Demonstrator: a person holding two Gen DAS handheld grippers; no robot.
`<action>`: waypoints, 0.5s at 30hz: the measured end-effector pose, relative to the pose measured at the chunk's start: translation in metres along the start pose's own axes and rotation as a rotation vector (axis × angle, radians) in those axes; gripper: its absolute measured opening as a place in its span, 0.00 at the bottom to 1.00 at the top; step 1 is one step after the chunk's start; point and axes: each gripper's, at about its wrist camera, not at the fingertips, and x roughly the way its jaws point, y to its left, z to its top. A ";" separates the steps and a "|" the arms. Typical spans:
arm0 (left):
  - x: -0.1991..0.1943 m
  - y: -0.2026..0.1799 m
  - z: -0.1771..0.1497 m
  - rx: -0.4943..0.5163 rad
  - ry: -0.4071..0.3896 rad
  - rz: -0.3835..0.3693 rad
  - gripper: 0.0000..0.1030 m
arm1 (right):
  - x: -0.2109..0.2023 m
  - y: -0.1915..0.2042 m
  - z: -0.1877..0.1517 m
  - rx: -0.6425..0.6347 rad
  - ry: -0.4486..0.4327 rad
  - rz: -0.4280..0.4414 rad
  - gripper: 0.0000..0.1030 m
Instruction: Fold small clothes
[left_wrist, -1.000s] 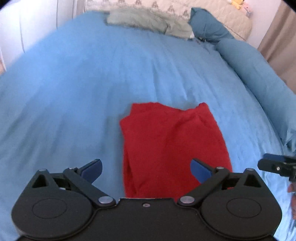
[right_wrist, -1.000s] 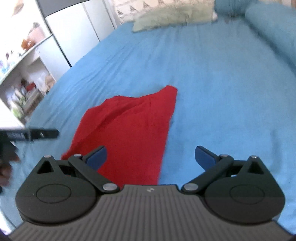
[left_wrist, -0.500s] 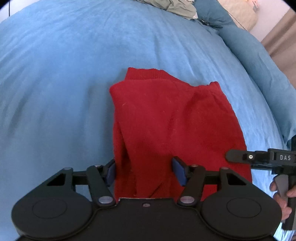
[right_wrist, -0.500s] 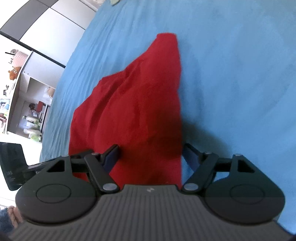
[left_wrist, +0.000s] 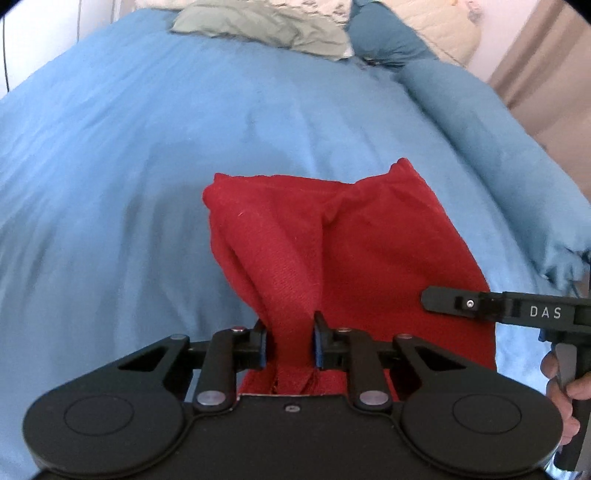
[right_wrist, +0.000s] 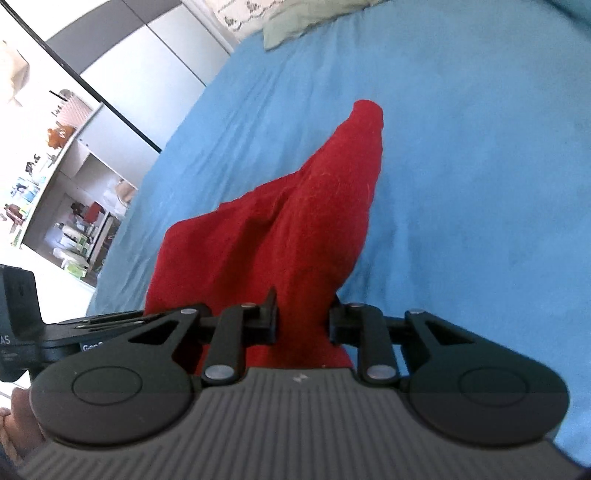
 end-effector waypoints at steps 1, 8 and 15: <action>-0.007 -0.010 -0.006 0.008 -0.003 -0.010 0.23 | -0.015 -0.002 -0.004 0.005 -0.004 -0.001 0.37; 0.005 -0.066 -0.070 0.047 0.062 -0.061 0.23 | -0.086 -0.039 -0.059 0.032 0.027 -0.077 0.37; 0.032 -0.079 -0.111 0.118 0.006 0.032 0.37 | -0.070 -0.112 -0.123 0.073 -0.035 -0.062 0.48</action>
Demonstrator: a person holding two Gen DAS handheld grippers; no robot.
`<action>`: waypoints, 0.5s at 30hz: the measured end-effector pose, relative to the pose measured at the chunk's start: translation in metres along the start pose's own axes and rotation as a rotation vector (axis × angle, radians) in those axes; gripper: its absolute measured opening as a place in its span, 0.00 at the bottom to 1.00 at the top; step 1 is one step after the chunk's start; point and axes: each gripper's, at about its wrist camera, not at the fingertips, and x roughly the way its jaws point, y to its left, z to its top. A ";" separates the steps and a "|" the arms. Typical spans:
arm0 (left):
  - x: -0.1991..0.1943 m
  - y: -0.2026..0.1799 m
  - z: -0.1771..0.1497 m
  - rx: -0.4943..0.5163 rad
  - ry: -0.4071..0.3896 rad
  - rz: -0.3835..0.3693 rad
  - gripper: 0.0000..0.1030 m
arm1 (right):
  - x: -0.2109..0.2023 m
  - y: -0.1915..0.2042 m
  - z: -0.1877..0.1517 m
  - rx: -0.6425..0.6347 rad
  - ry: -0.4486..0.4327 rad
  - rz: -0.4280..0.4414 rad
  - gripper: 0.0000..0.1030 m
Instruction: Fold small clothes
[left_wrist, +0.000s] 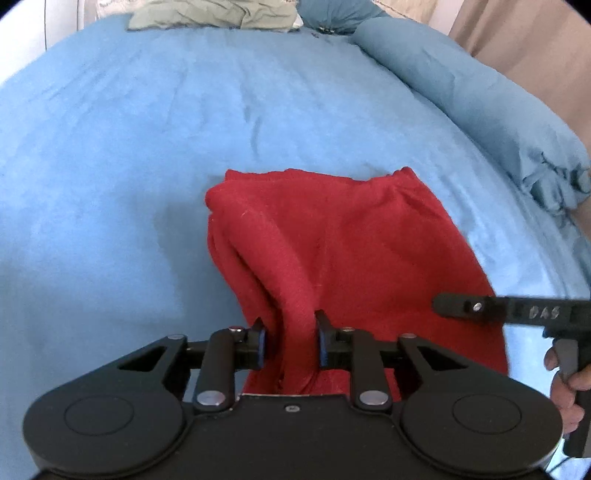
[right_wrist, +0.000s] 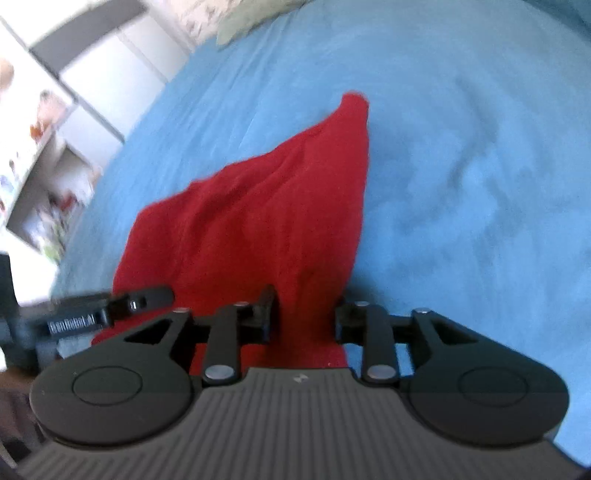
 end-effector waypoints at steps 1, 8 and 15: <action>-0.002 0.000 -0.002 0.011 -0.014 0.019 0.48 | 0.002 -0.003 -0.002 0.021 -0.008 0.018 0.50; -0.047 0.020 -0.015 -0.063 -0.061 0.159 0.80 | -0.025 0.018 -0.004 0.008 -0.058 -0.035 0.95; -0.038 0.026 -0.040 -0.050 0.008 0.208 0.81 | -0.042 0.010 -0.043 -0.057 -0.006 -0.177 0.98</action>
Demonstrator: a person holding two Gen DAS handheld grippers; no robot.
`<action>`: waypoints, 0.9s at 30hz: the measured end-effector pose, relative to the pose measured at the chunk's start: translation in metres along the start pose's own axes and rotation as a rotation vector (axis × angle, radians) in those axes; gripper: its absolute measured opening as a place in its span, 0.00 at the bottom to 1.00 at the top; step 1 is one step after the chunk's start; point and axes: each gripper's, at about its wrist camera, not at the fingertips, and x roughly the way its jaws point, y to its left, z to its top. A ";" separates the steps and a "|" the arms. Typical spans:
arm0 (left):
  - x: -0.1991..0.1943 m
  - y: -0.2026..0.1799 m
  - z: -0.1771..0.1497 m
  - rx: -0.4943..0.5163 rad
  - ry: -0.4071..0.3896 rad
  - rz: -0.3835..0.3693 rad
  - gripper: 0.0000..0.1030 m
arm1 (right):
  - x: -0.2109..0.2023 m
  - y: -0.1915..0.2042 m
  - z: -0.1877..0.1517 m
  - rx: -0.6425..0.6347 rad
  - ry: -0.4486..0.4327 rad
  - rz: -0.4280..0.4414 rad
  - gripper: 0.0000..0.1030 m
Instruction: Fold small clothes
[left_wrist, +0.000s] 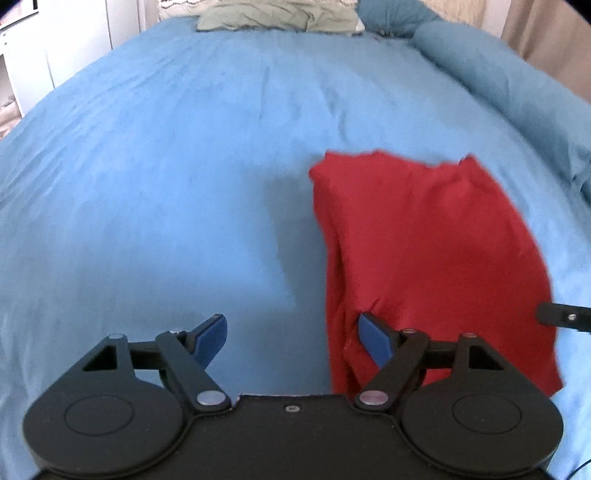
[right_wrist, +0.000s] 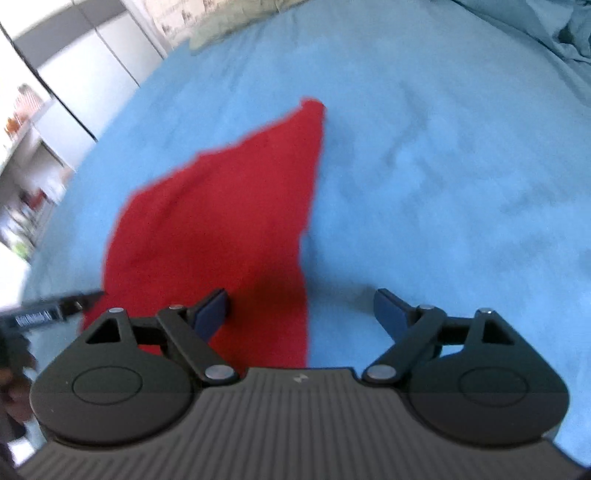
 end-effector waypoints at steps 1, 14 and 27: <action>0.005 -0.002 0.000 0.000 0.004 0.007 0.82 | 0.002 -0.002 -0.004 -0.001 -0.001 -0.002 0.99; -0.127 -0.007 0.032 -0.042 -0.144 0.045 0.79 | -0.099 0.037 0.021 -0.072 -0.140 -0.041 1.00; -0.374 -0.072 0.034 0.008 -0.153 0.143 1.00 | -0.346 0.123 0.053 -0.125 -0.158 -0.259 1.00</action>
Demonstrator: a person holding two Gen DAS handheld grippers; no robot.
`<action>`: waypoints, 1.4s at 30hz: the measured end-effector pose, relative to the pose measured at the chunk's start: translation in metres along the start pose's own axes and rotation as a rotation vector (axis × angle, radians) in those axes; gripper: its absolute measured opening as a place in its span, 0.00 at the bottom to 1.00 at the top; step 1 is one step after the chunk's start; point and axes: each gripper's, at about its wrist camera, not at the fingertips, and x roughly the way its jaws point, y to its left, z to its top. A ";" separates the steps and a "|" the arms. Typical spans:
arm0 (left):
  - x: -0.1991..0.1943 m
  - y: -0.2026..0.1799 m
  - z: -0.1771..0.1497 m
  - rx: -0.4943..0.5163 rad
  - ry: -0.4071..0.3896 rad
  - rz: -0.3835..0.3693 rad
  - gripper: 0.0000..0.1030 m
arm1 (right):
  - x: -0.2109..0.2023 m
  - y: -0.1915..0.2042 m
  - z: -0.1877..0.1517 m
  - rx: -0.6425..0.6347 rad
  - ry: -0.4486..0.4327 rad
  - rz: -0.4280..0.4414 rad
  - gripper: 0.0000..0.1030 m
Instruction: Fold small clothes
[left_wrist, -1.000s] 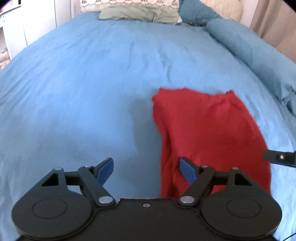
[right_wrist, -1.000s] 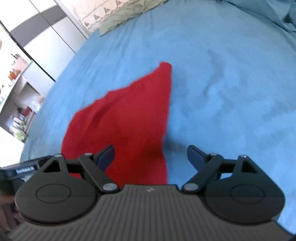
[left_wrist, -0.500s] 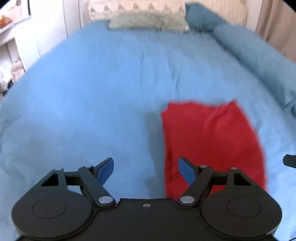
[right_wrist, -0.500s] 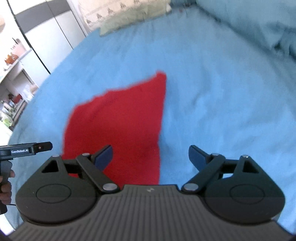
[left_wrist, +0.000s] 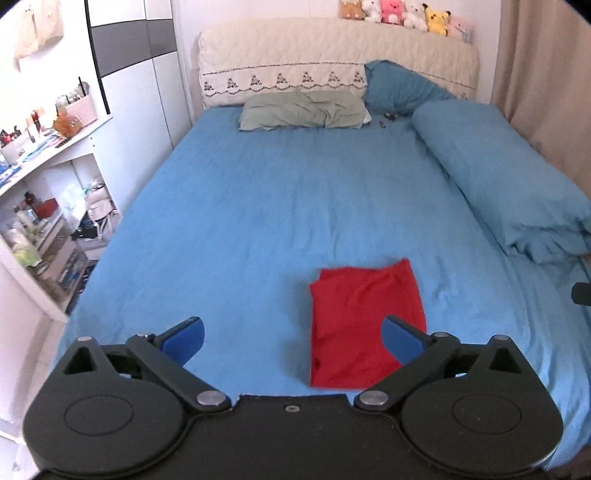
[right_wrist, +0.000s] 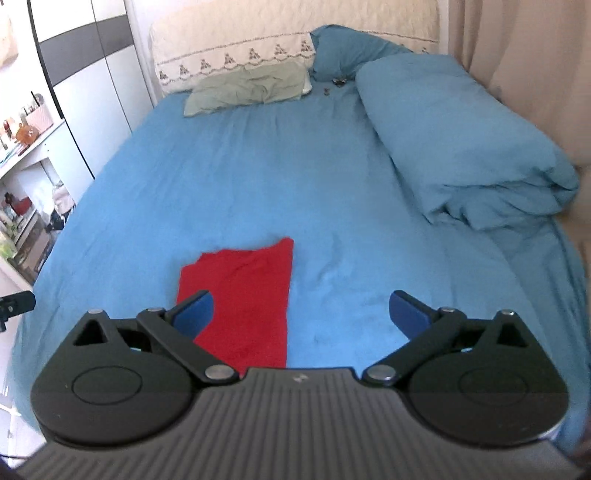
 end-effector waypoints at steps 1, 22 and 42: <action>-0.008 -0.003 -0.002 0.009 0.017 -0.001 1.00 | -0.011 0.002 -0.001 -0.006 0.011 -0.006 1.00; -0.047 -0.026 -0.039 0.016 0.150 0.066 1.00 | -0.061 0.040 -0.058 -0.048 0.222 -0.092 1.00; -0.055 -0.025 -0.039 0.019 0.123 0.051 1.00 | -0.068 0.035 -0.060 -0.034 0.217 -0.109 1.00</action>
